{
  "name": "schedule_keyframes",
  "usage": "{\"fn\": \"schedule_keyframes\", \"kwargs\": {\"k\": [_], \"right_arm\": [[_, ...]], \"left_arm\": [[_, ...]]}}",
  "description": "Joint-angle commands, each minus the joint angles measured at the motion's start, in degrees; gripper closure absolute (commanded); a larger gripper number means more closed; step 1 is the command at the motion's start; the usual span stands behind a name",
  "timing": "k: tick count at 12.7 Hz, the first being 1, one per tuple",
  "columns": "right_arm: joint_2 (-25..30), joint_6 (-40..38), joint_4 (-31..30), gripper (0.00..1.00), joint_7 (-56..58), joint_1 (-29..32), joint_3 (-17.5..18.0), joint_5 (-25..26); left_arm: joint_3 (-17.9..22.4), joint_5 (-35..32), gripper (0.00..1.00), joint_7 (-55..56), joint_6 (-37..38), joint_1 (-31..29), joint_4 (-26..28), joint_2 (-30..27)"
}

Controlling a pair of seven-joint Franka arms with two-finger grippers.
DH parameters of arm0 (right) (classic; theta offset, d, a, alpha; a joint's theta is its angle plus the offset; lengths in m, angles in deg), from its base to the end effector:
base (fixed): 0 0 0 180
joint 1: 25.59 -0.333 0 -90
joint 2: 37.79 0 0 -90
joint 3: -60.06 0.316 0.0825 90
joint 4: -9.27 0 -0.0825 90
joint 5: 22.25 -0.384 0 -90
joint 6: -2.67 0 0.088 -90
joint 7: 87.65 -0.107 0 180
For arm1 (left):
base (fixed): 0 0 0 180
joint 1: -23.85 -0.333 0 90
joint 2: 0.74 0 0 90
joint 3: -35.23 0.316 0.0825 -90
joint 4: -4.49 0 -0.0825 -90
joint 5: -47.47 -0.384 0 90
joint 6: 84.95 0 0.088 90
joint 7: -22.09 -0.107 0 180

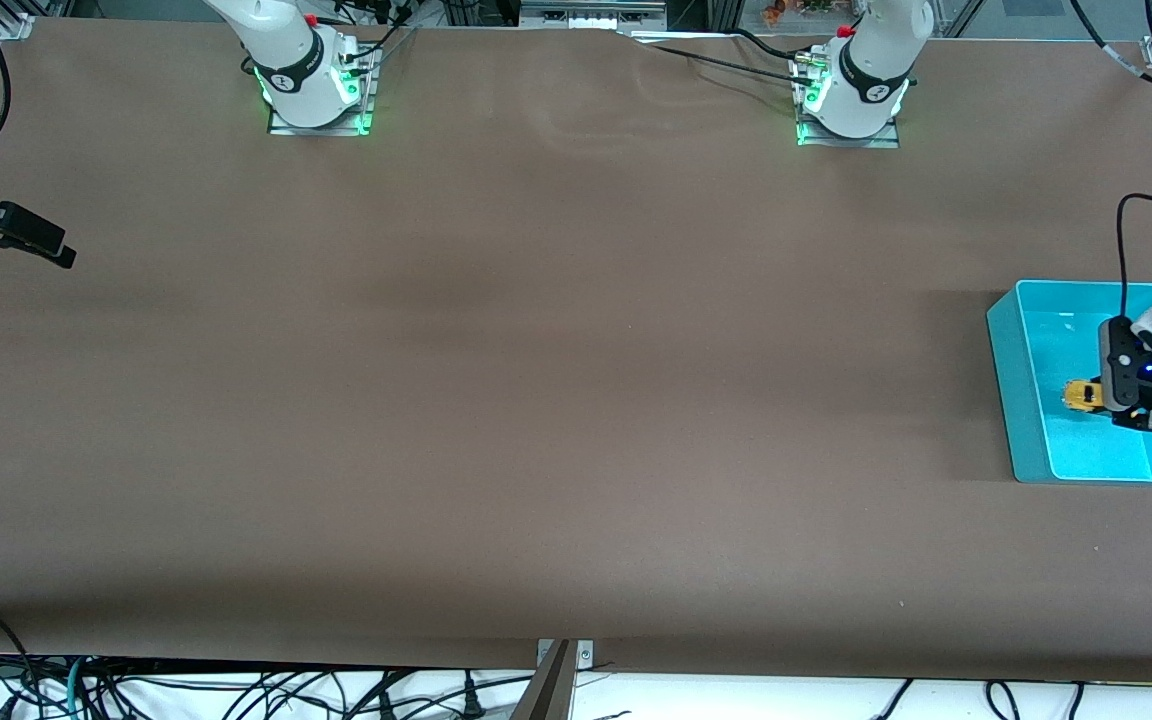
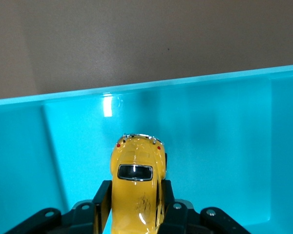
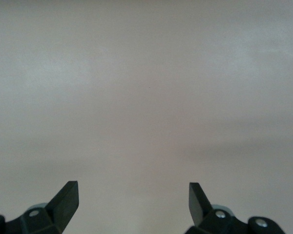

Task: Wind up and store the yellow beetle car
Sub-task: 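Lift the car with the left gripper and lower it into the bin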

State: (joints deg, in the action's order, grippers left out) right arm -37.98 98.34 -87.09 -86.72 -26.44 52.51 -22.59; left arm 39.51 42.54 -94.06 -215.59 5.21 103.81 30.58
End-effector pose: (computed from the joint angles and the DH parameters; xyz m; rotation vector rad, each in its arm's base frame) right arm 0.5570 -0.0647 0.5786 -3.1310 0.1588 0.0234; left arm 0.6163 0.2577 0.2666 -2.0534 2.3236 0.1510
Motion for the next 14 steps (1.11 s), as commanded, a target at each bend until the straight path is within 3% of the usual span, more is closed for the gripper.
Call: {"fn": "schedule_keyframes", "kwargs": {"k": [1, 5, 9, 10, 12, 14], "right_arm": [[0.37, -0.92, 0.39, 0.00, 0.82, 0.41, 0.08, -0.02], [0.37, -0.92, 0.39, 0.00, 0.82, 0.41, 0.08, 0.16], [0.37, -1.88, 0.39, 0.00, 0.74, 0.41, 0.08, -0.02], [0.37, -1.97, 0.39, 0.00, 0.65, 0.41, 0.08, -0.02], [0.37, -1.97, 0.39, 0.00, 0.65, 0.41, 0.08, -0.11], [0.37, -1.97, 0.39, 0.00, 0.74, 0.41, 0.08, -0.28]], "left_arm": [[0.37, 2.12, 0.57, -0.47, -0.41, 0.10, -1.06, 2.08], [0.55, 2.39, 0.57, 0.58, -1.46, -0.16, 3.15, 1.64], [1.25, 2.30, 0.55, 0.23, -7.43, -0.43, 8.25, 1.46], [1.25, 2.39, 0.49, 0.23, -7.44, -0.51, 8.34, 1.46], [1.25, 2.30, 0.00, -0.03, -6.75, -0.17, 7.73, 1.12], [1.16, 2.47, 0.00, 0.93, -2.99, 0.01, 6.51, -1.34]]}}
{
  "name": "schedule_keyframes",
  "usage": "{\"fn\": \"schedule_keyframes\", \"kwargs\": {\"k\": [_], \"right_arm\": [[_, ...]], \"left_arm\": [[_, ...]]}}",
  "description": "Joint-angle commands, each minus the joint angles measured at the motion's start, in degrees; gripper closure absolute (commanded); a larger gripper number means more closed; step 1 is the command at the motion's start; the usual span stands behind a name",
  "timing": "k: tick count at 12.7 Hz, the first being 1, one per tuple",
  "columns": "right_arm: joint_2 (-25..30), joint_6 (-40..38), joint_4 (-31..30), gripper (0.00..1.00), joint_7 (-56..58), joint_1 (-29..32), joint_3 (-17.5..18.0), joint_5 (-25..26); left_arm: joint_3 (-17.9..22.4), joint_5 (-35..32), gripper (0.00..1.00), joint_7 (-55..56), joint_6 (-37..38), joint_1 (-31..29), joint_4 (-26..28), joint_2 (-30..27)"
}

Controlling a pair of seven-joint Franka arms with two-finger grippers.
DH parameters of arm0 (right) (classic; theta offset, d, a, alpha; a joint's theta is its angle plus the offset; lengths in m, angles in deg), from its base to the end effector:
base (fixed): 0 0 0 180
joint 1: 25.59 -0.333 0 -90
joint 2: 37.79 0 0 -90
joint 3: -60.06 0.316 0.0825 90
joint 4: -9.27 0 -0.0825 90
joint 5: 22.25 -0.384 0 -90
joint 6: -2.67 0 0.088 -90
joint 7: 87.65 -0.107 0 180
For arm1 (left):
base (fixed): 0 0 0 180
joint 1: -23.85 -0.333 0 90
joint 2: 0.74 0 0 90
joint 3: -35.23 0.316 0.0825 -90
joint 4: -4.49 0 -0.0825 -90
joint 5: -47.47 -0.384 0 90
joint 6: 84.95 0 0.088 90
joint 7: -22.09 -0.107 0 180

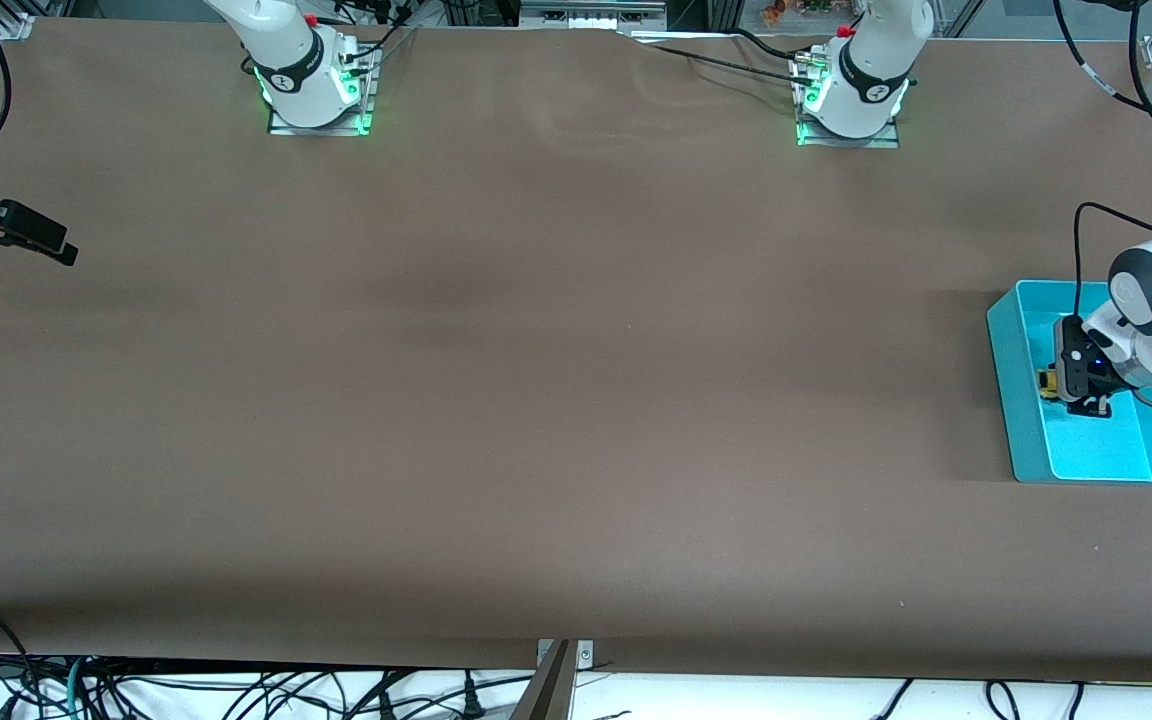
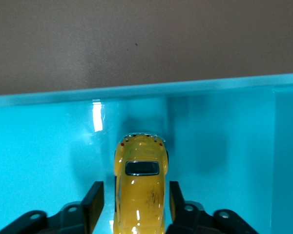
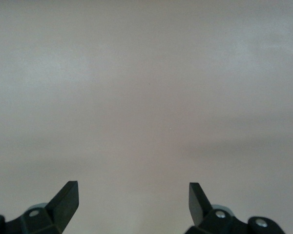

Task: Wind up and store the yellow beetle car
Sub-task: 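Open the left gripper and raise it out of the bin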

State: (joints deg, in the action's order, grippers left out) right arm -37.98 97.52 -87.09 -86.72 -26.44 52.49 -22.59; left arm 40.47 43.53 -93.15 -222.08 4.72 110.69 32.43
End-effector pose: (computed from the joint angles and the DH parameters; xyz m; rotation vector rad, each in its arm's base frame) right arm 0.5555 -0.0647 0.5773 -3.1298 0.1592 0.0458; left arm 0.5828 0.2612 0.2057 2.1260 -2.3042 -0.1619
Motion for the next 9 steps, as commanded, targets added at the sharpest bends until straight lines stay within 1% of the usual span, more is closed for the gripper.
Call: {"fn": "schedule_keyframes", "kwargs": {"k": [1, 3, 5, 6, 7, 9], "right_arm": [[0.37, -1.16, 0.39, 0.00, 0.74, 0.40, 0.10, -0.28], [0.37, -1.24, 0.39, 0.00, 0.74, 0.40, 0.10, -0.28], [0.37, -1.16, 0.39, 0.00, 0.74, 0.40, 0.10, -0.28], [0.37, -1.16, 0.39, 0.00, 0.74, 0.40, 0.10, -0.28], [0.37, -1.16, 0.39, 0.00, 0.74, 0.40, 0.10, -0.28], [0.37, -1.24, 0.39, 0.00, 0.65, 0.40, 0.10, -0.28]], "left_arm": [[0.12, 1.48, 0.00, 2.81, 8.24, 0.85, -2.12, -4.24], [-0.15, 1.57, 0.00, 10.88, 15.81, 2.43, -3.19, -8.97], [-0.50, 1.57, 0.00, 22.90, 23.28, 5.33, -3.45, -13.90], [-2.76, 1.65, 0.00, 29.58, 26.79, 5.43, -4.50, -15.84], [-5.13, 1.83, 0.00, 36.86, 31.35, 5.43, -6.94, -16.90], [-9.27, 1.83, 0.00, 50.05, 40.93, 5.43, -14.23, -17.00]]}}
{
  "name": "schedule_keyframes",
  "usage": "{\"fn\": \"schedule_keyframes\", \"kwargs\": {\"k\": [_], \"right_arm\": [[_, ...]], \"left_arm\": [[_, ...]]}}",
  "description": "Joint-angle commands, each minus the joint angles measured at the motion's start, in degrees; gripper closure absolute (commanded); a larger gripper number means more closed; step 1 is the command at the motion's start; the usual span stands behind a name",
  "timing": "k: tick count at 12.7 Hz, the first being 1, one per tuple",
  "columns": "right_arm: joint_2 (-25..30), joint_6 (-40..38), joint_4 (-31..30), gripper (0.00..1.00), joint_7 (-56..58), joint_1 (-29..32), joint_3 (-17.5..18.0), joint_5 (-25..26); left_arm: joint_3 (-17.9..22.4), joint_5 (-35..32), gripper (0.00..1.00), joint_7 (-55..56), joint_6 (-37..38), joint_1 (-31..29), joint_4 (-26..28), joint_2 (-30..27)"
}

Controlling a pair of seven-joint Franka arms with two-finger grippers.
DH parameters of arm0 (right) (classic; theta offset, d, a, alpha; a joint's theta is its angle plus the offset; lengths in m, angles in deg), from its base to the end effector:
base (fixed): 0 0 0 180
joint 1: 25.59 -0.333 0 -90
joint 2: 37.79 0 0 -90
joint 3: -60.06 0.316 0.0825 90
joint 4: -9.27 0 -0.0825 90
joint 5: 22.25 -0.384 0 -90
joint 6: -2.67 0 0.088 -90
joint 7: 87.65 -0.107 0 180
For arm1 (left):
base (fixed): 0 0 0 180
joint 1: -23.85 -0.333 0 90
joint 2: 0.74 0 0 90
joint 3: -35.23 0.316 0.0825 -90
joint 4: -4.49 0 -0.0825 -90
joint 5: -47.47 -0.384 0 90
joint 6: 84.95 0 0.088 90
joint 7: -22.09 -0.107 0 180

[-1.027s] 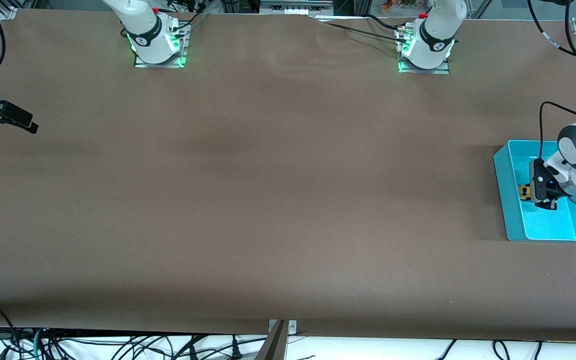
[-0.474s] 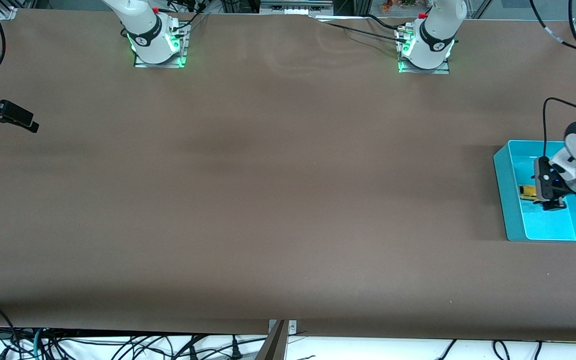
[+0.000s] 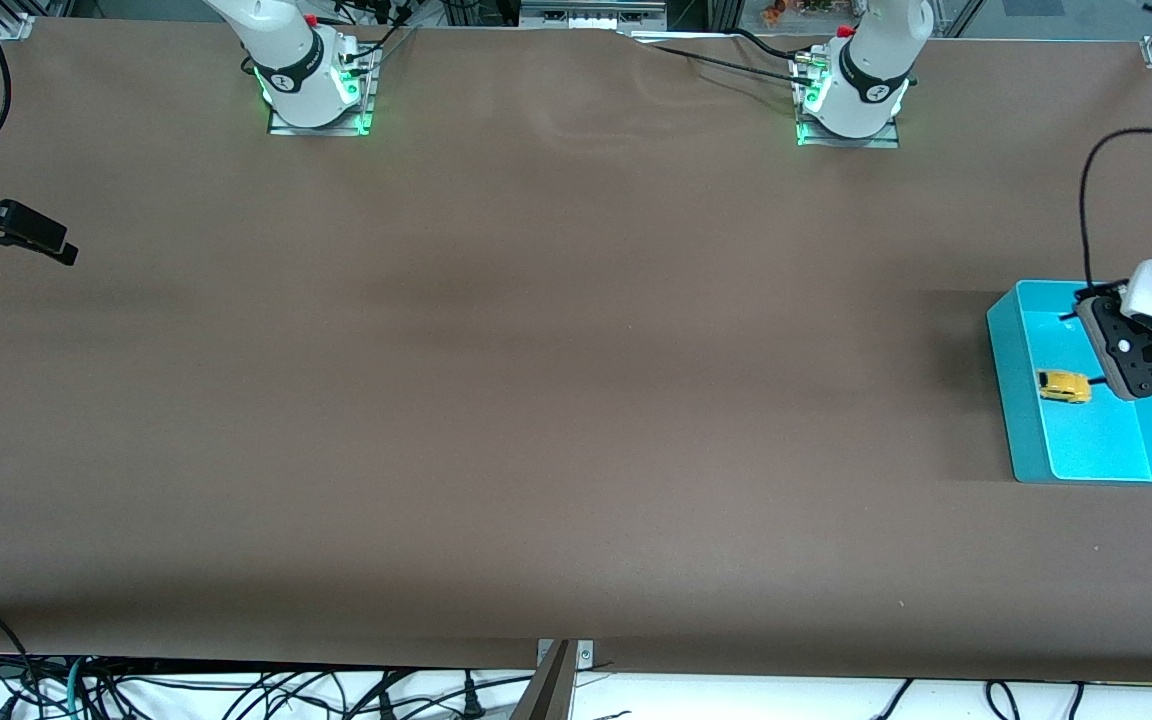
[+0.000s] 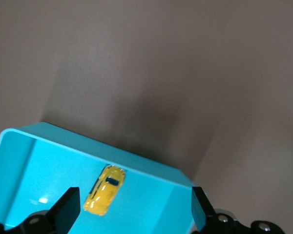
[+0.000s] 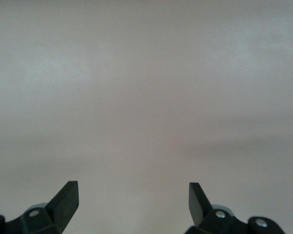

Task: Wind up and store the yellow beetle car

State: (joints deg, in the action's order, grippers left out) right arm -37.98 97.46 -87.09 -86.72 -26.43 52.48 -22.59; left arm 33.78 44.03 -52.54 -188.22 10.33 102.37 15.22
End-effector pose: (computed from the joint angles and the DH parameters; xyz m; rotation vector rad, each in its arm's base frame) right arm 0.5553 -0.0649 0.5772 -3.1297 0.1597 0.0474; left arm 0.6028 0.1352 0.4132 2.5837 -1.6032 -0.2567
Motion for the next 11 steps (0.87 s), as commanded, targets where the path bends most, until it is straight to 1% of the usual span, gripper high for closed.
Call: {"fn": "schedule_keyframes", "kwargs": {"k": [1, 2, 3, 6, 7, 9, 11], "right_arm": [[0.37, -1.10, 0.39, 0.00, 0.65, 0.40, 0.11, -0.28], [0.37, -1.09, 0.39, 0.00, 0.73, 0.49, 0.02, -0.37], [0.37, -1.09, 0.39, 0.00, 0.74, 0.49, 0.02, -0.37], [0.37, -1.18, 0.39, 0.00, 0.65, 0.49, -0.16, -0.37], [0.37, -1.10, 0.39, 0.00, 0.65, 0.49, -0.16, -0.37], [0.29, -1.18, 0.39, 0.00, 0.65, 0.57, -0.42, -0.37], [0.29, -1.10, 0.39, 0.00, 0.65, 0.49, -0.86, -0.37]], "left_arm": [[-3.99, 1.42, 0.00, 16.99, 10.85, -0.19, -8.81, 0.22], [-5.40, 1.94, 0.00, 24.64, 13.68, -0.19, -10.85, 0.04], [-6.28, 3.34, 0.00, 32.37, 15.53, -0.01, -11.74, -1.27], [-6.38, 3.36, 0.00, 55.67, 17.65, 4.99, -11.30, -6.80], [-6.38, 3.62, 0.00, 59.48, 18.18, 5.96, -11.48, -7.95], [-6.12, 4.15, 0.00, 60.05, 19.93, 6.05, -12.18, -9.01], [-5.85, 3.45, 0.00, 60.31, 21.17, 6.06, -14.98, -9.45]]}}
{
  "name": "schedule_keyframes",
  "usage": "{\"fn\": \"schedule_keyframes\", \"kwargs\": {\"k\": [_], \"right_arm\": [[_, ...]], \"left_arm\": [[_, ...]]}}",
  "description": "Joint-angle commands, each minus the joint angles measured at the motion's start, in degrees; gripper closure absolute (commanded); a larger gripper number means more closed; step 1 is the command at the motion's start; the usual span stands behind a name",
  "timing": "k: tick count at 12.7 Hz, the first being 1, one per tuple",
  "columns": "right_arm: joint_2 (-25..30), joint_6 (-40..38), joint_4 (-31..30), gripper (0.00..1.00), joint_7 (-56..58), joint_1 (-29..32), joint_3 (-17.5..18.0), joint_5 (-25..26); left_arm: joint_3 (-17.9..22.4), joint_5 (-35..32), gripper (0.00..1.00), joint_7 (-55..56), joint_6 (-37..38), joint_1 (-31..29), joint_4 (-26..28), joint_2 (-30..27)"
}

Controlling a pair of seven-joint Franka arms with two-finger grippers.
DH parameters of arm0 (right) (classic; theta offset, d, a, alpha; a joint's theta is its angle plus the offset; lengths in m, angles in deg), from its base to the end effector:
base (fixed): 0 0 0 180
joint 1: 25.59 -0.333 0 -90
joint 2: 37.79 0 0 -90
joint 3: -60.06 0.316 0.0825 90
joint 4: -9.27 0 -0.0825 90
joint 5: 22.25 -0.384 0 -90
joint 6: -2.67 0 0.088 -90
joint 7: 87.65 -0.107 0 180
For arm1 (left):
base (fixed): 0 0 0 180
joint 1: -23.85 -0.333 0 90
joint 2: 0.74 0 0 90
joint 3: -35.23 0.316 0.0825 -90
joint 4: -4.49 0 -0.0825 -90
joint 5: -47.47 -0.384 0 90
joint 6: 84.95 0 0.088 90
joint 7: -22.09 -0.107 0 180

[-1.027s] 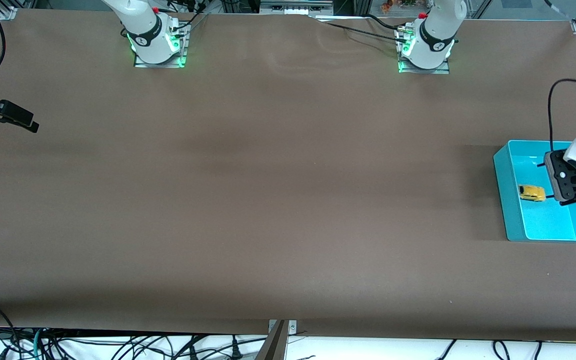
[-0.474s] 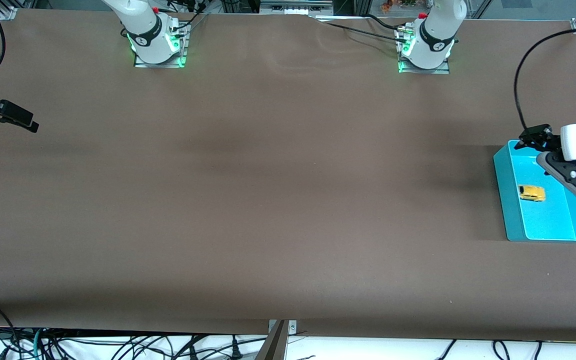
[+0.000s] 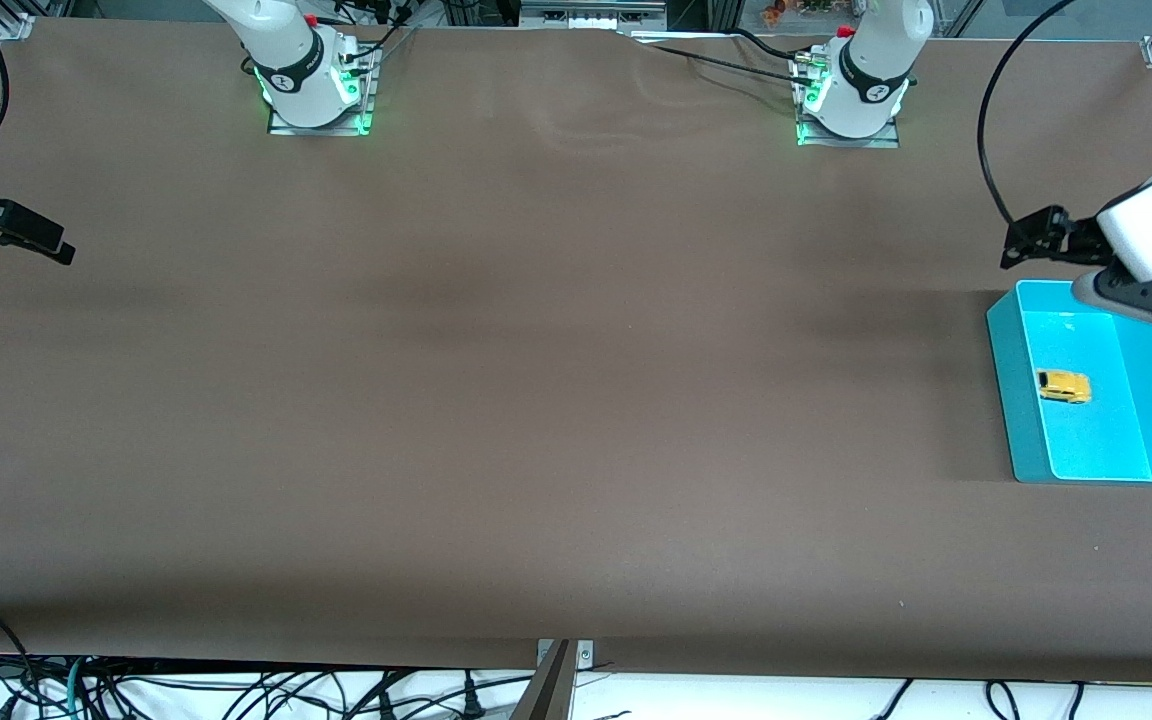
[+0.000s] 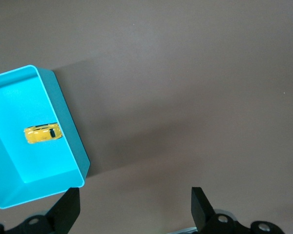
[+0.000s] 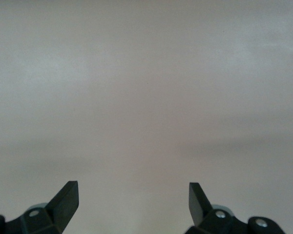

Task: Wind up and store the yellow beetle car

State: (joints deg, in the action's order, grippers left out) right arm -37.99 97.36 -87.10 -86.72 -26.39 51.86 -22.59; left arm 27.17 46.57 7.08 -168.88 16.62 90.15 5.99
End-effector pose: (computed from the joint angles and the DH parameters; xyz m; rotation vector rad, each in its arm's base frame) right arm 0.5544 -0.0713 0.5769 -3.1284 0.1777 0.0506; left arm 0.5771 -0.0018 0.5854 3.0849 -0.4287 -0.2267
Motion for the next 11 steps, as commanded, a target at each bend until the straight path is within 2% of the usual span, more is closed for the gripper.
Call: {"fn": "schedule_keyframes", "kwargs": {"k": [1, 3, 6, 11], "right_arm": [[0.29, -1.00, 0.39, 0.00, 0.65, 0.44, -0.24, -0.37], [0.29, -1.08, 0.39, 0.00, 0.65, 0.53, -0.32, -0.45], [0.29, -1.08, 0.30, 0.00, 0.65, 0.44, -0.32, -0.45], [0.29, -1.00, 0.30, 0.00, 0.56, 0.44, -0.32, -0.46]], "left_arm": [[0.94, -0.41, 0.00, 0.69, 1.76, -0.32, -4.34, -0.40], [0.94, -0.25, 0.00, 1.04, 2.54, -0.59, -7.33, -1.10], [0.68, 1.25, 0.00, 14.09, 8.06, -0.15, -6.82, -2.69], [1.12, 4.50, 0.00, 14.66, 9.14, -1.20, -4.71, -4.01]]}}
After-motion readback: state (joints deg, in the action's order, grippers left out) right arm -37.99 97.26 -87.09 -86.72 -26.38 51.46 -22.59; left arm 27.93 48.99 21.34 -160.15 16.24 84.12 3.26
